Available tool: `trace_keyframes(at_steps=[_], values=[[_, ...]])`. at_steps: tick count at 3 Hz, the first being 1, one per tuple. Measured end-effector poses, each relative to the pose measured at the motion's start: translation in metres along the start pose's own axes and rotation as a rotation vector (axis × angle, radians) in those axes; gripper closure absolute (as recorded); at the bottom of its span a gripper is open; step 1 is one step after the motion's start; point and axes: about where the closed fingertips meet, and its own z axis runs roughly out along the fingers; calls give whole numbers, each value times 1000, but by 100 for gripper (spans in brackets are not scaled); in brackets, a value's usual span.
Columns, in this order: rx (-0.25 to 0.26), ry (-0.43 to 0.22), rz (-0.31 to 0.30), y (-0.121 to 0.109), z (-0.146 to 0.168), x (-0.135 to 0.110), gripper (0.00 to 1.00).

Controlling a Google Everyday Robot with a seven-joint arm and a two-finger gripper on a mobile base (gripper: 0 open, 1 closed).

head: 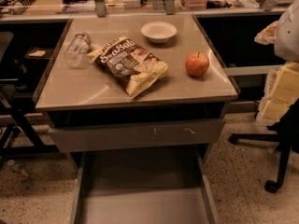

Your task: Place brown chip bag into middle drawer

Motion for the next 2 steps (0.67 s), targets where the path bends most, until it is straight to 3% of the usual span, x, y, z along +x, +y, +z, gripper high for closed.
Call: trace_keyframes(at_steps=[1, 2], values=[[0, 0, 0, 0, 0, 0, 0], [-23, -29, -8, 2, 11, -38, 0]])
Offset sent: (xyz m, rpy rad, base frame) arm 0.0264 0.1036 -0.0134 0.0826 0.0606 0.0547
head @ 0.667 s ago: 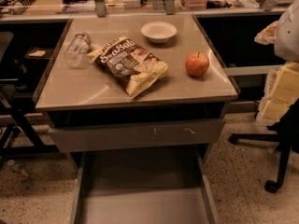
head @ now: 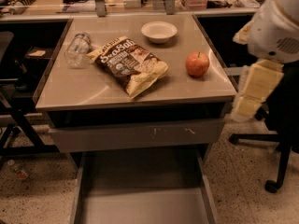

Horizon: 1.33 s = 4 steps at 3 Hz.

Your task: Place brown chip bag into middle drawer

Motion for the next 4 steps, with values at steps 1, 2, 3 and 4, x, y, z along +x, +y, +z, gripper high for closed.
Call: trace_keyframes(at_steps=[1, 2, 3, 4], values=[[-42, -13, -38, -2, 21, -53, 0], [-79, -9, -78, -5, 43, -99, 0], [-69, -16, -81, -5, 41, -102, 0], [-50, -12, 2, -13, 53, -101, 0]])
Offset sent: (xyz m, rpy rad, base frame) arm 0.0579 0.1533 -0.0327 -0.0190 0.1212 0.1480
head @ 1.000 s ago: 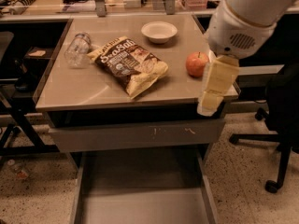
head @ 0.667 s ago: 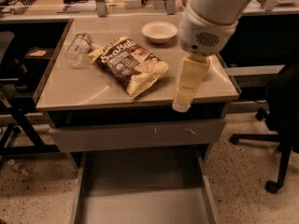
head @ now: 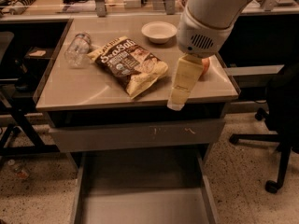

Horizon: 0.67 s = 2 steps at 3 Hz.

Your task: Place brown chip bag into middle drawer

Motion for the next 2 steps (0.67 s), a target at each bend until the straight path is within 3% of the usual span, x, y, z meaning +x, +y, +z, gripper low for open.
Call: trace_keyframes(at_steps=[1, 2], values=[[6, -3, 133, -26, 19, -7, 0], [0, 10, 225, -53, 38, -11, 0]])
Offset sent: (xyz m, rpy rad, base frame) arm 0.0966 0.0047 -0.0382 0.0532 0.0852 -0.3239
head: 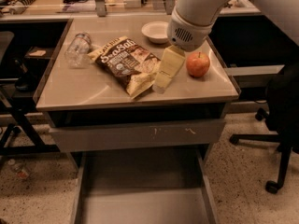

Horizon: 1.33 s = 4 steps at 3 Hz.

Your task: Place brown chip bag into middle drawer

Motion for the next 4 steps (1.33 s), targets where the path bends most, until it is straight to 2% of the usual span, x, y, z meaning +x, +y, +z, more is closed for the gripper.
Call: trace_keyframes(at_steps=[1, 2, 3, 4], values=[[-9, 16, 75, -27, 21, -28, 0], [-8, 14, 75, -27, 21, -29, 0], [-5, 2, 88, -22, 31, -43, 0], [-19, -2, 116, -28, 50, -71, 0]])
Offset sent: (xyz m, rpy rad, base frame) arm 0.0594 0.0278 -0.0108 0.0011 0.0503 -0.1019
